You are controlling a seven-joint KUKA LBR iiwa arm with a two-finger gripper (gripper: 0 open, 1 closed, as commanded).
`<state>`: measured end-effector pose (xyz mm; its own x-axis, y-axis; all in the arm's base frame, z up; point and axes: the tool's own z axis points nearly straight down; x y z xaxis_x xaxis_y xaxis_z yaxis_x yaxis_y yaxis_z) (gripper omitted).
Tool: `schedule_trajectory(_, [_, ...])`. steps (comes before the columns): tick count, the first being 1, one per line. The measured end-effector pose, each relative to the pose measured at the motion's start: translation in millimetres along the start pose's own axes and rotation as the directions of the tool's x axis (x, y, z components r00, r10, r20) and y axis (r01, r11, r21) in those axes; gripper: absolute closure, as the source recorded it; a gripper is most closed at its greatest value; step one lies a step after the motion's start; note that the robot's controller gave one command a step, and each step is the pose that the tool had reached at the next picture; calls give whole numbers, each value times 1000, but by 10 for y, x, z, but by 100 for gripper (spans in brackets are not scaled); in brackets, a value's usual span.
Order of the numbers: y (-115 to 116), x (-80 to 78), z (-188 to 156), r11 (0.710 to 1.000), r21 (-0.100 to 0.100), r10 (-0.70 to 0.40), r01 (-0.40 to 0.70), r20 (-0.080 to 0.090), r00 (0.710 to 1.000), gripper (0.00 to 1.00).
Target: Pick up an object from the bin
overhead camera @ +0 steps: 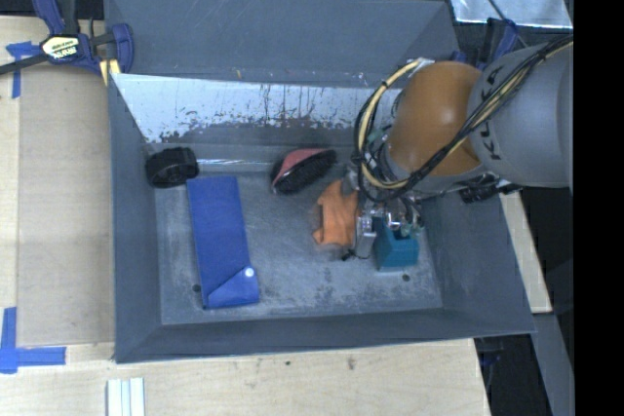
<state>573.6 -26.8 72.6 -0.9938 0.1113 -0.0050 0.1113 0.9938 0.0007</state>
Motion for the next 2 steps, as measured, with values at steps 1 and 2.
schedule_trajectory(1, [83, -21, -6, 989, 0, 149, -149, 8, 989, 100])
schedule_trajectory(2, [83, -21, -6, 989, 0, 149, -149, 8, 989, 100])
